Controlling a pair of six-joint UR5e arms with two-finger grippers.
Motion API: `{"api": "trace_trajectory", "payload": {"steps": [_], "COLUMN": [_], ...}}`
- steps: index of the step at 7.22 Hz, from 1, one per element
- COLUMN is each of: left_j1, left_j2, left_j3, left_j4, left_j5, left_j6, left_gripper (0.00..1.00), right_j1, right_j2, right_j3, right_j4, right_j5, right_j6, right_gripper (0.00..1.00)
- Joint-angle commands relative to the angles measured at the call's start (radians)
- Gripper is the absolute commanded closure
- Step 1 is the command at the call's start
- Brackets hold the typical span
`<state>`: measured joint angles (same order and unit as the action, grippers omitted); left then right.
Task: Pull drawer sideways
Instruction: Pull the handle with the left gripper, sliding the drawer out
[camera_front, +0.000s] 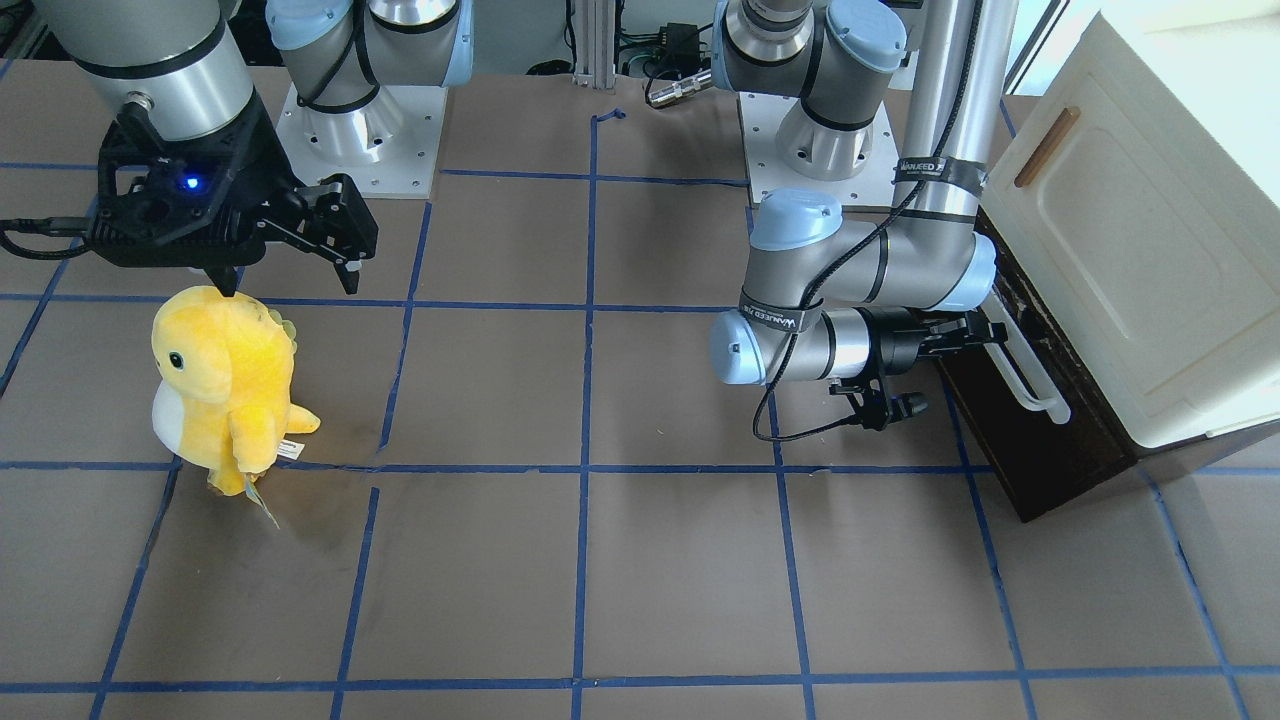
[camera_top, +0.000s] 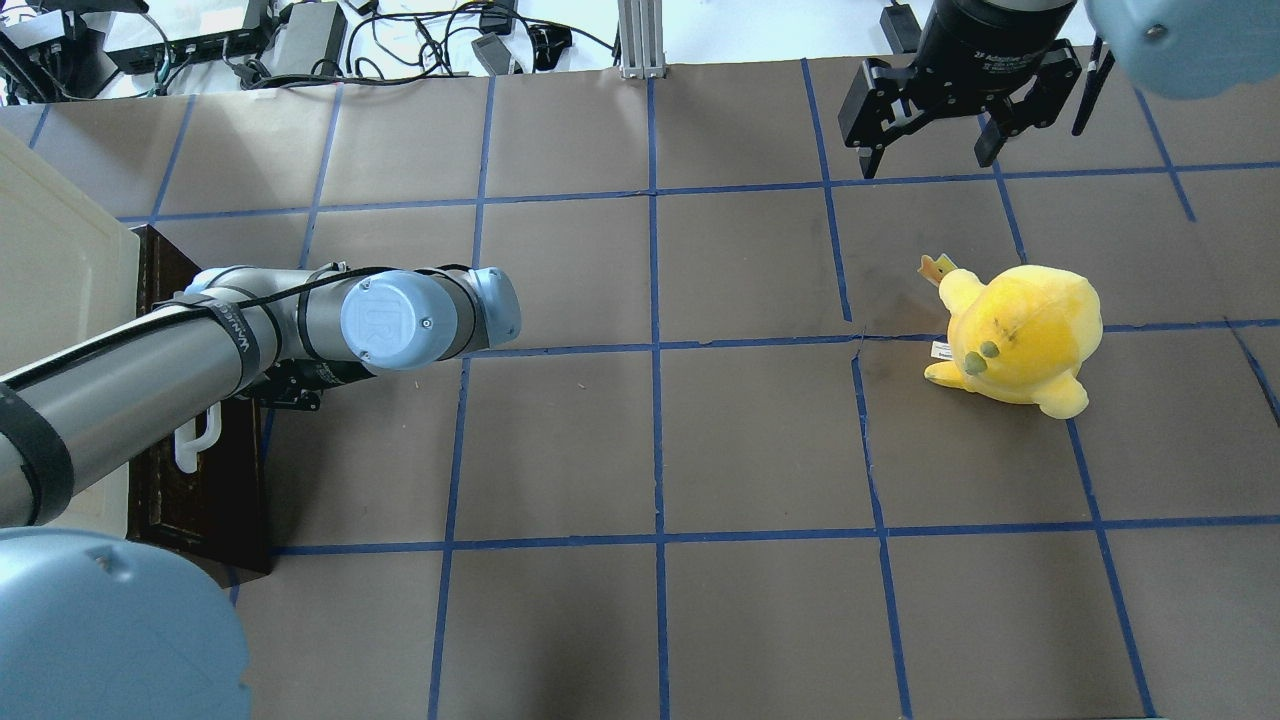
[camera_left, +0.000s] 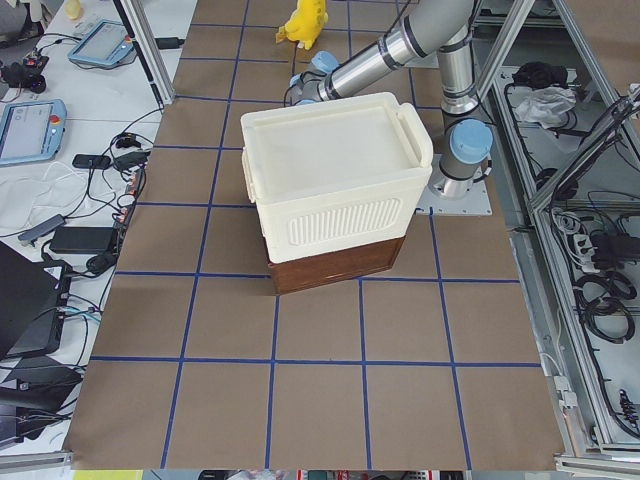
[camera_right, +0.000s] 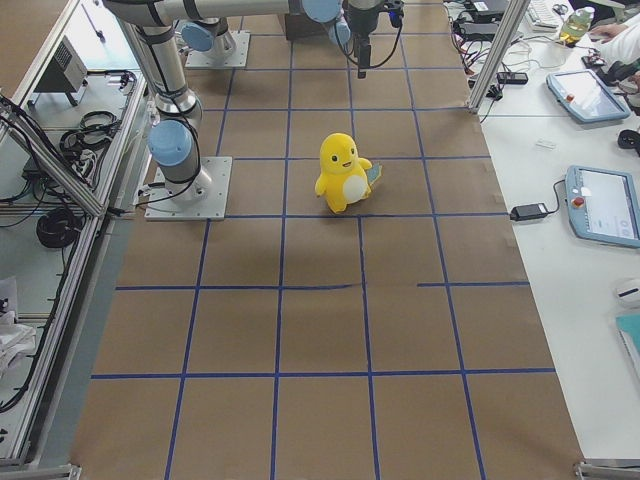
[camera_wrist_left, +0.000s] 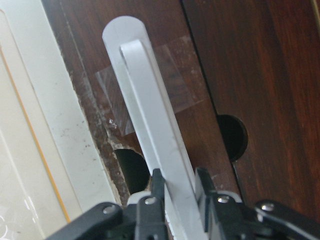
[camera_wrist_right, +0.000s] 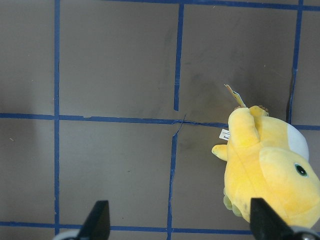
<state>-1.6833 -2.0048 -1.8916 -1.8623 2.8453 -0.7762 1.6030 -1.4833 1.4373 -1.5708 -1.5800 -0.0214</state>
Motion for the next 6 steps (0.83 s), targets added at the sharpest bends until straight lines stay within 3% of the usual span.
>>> {"api": "trace_trajectory", "payload": {"steps": [1,6], "left_j1": [-0.018,-0.044], "left_j2": [-0.002,-0.006], "left_j3": [0.008,0.011], "left_j4": [0.000,0.002], "left_j5": [-0.003,-0.004], "left_j6": [0.000,0.000], "left_gripper": [0.80,0.80], "right_j1": [0.000,0.000], "right_j2": [0.000,0.000], "right_j3": [0.000,0.000], "right_j4": [0.000,0.000], "right_j5": [0.000,0.000], "right_j6": [0.000,0.000], "right_gripper": [0.00,0.00]}}
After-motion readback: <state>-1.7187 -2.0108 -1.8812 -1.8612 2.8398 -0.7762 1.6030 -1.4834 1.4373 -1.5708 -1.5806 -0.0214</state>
